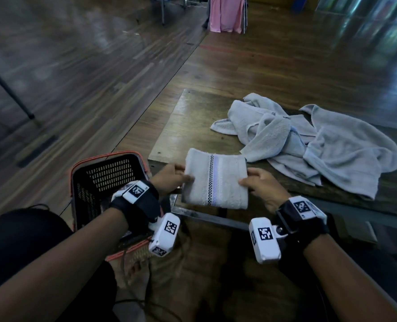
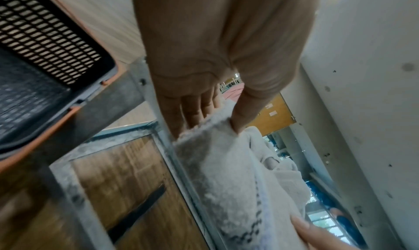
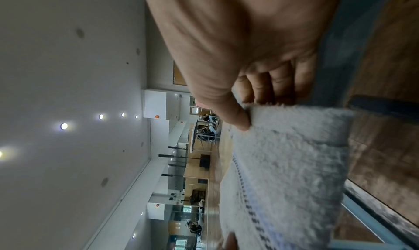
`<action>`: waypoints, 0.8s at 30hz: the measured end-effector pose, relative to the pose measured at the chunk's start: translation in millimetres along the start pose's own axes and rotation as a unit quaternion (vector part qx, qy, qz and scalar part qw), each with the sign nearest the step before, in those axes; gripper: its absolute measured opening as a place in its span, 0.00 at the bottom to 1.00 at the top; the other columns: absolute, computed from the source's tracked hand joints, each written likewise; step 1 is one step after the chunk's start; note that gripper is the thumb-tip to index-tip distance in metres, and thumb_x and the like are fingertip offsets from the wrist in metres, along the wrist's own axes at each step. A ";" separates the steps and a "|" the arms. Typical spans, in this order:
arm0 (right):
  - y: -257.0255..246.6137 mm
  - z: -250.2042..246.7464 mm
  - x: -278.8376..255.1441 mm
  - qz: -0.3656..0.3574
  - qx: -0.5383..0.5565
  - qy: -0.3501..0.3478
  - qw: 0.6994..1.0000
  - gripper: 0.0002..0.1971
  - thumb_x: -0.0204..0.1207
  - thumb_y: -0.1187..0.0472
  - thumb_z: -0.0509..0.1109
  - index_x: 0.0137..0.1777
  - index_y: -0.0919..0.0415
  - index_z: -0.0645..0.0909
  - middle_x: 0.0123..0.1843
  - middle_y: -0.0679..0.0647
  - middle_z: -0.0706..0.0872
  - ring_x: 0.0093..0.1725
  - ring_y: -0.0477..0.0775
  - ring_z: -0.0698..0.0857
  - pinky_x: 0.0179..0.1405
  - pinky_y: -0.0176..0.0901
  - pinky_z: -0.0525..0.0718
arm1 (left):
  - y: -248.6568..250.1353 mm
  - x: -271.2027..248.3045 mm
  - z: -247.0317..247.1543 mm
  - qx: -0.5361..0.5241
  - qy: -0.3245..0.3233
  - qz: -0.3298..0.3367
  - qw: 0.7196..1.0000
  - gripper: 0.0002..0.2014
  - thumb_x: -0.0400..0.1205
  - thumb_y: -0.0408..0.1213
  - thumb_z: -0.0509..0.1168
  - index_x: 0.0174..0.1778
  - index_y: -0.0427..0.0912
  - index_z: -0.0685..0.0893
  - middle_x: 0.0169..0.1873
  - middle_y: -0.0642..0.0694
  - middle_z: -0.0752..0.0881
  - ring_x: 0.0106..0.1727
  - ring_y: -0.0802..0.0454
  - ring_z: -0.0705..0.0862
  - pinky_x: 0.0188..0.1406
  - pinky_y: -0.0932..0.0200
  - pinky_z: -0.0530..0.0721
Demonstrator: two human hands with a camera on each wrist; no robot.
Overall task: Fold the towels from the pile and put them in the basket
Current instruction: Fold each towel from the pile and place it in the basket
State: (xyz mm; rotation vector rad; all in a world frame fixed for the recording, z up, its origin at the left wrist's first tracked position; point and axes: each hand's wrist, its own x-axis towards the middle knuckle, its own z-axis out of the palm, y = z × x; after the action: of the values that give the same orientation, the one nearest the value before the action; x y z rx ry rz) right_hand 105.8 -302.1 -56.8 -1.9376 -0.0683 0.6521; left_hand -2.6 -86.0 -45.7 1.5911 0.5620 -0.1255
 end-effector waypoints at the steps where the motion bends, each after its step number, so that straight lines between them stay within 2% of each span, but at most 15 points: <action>1: 10.2 1.1 -11.9 0.015 0.016 -0.007 1.000 0.30 0.71 0.65 0.73 0.73 0.62 0.70 0.62 0.59 0.85 0.53 0.51 0.83 0.43 0.42 0.78 | -11.3 -13.1 1.4 -0.024 -0.011 -0.004 1.000 0.09 0.78 0.27 0.66 0.52 0.38 0.77 0.41 0.44 0.83 0.44 0.48 0.83 0.37 0.55 0.84; 3: 30.1 7.3 -36.0 0.051 0.027 -0.035 0.998 0.31 0.70 0.68 0.73 0.74 0.64 0.69 0.60 0.60 0.86 0.57 0.56 0.83 0.53 0.49 0.80 | -34.8 -38.3 2.5 -0.047 -0.047 -0.022 0.998 0.14 0.79 0.27 0.66 0.59 0.39 0.77 0.44 0.45 0.84 0.42 0.51 0.83 0.30 0.62 0.83; 5: 44.2 16.1 -59.5 0.077 0.042 -0.078 0.993 0.25 0.71 0.72 0.71 0.69 0.67 0.74 0.54 0.58 0.87 0.56 0.56 0.84 0.57 0.51 0.80 | -59.0 -63.4 2.4 -0.037 -0.071 -0.033 0.996 0.14 0.79 0.25 0.64 0.60 0.36 0.78 0.47 0.42 0.83 0.44 0.49 0.81 0.30 0.64 0.79; 7: 51.2 25.7 -75.7 0.088 0.066 -0.115 0.987 0.22 0.71 0.75 0.69 0.67 0.69 0.76 0.53 0.59 0.88 0.56 0.57 0.85 0.60 0.54 0.82 | -77.1 -84.3 -0.1 -0.048 -0.069 -0.036 0.996 0.14 0.79 0.24 0.63 0.60 0.35 0.78 0.47 0.37 0.80 0.45 0.44 0.76 0.31 0.61 0.74; 9: 54.1 37.5 -85.6 0.093 0.083 -0.138 0.983 0.23 0.71 0.76 0.69 0.67 0.68 0.76 0.57 0.62 0.86 0.60 0.61 0.83 0.64 0.59 0.80 | -89.2 -102.2 -5.8 -0.065 -0.039 -0.035 0.997 0.13 0.78 0.24 0.63 0.58 0.38 0.79 0.43 0.40 0.80 0.41 0.46 0.76 0.29 0.61 0.72; 11: 54.3 51.1 -88.8 0.097 0.091 -0.152 0.980 0.24 0.71 0.75 0.69 0.68 0.65 0.75 0.59 0.62 0.85 0.60 0.62 0.83 0.61 0.60 0.81 | -97.4 -115.2 -13.8 -0.079 0.002 -0.031 0.996 0.12 0.78 0.24 0.64 0.52 0.44 0.80 0.38 0.46 0.81 0.36 0.52 0.77 0.27 0.62 0.74; 14: 49.7 78.0 -88.6 0.099 0.092 -0.175 0.975 0.20 0.74 0.72 0.67 0.66 0.64 0.75 0.55 0.61 0.85 0.56 0.61 0.83 0.56 0.59 0.81 | -110.2 -134.2 -27.9 -0.113 0.060 -0.037 0.991 0.13 0.77 0.24 0.64 0.50 0.47 0.81 0.34 0.50 0.82 0.32 0.56 0.78 0.29 0.62 0.74; 17: 38.3 114.0 -80.8 0.083 0.063 -0.205 0.973 0.17 0.76 0.72 0.65 0.64 0.64 0.75 0.54 0.62 0.85 0.52 0.59 0.83 0.45 0.53 0.82 | -124.2 -147.8 -47.4 -0.150 0.109 -0.054 0.981 0.10 0.78 0.27 0.64 0.46 0.49 0.82 0.27 0.54 0.82 0.22 0.61 0.76 0.26 0.65 0.72; 21: 22.2 176.2 -59.2 0.063 0.011 -0.247 0.967 0.17 0.76 0.72 0.64 0.65 0.63 0.75 0.56 0.63 0.83 0.50 0.59 0.83 0.40 0.48 0.82 | -145.7 -145.5 -85.7 -0.175 0.212 -0.096 0.957 0.07 0.78 0.30 0.65 0.48 0.46 0.81 0.37 0.48 0.81 0.32 0.54 0.76 0.34 0.62 0.76; 23: 18.3 211.0 -40.3 0.069 -0.010 -0.263 0.962 0.17 0.77 0.70 0.64 0.65 0.63 0.75 0.54 0.62 0.84 0.47 0.57 0.84 0.41 0.46 0.82 | -156.6 -132.9 -109.7 -0.161 0.259 -0.104 0.947 0.07 0.79 0.29 0.64 0.47 0.45 0.80 0.40 0.46 0.80 0.36 0.53 0.76 0.37 0.60 0.75; 24: 17.9 228.1 -28.4 0.074 -0.019 -0.268 0.960 0.16 0.77 0.69 0.63 0.65 0.63 0.75 0.51 0.60 0.85 0.44 0.55 0.83 0.37 0.43 0.82 | -162.5 -123.1 -122.2 -0.145 0.275 -0.108 0.944 0.07 0.79 0.28 0.63 0.47 0.44 0.79 0.42 0.45 0.80 0.39 0.53 0.77 0.37 0.59 0.75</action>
State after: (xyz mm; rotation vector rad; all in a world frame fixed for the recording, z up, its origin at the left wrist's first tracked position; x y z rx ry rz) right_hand -29.8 -130.9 -131.0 -1.7636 -0.2770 1.2715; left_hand -209.3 -3.1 -128.7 1.2627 1.1373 0.2398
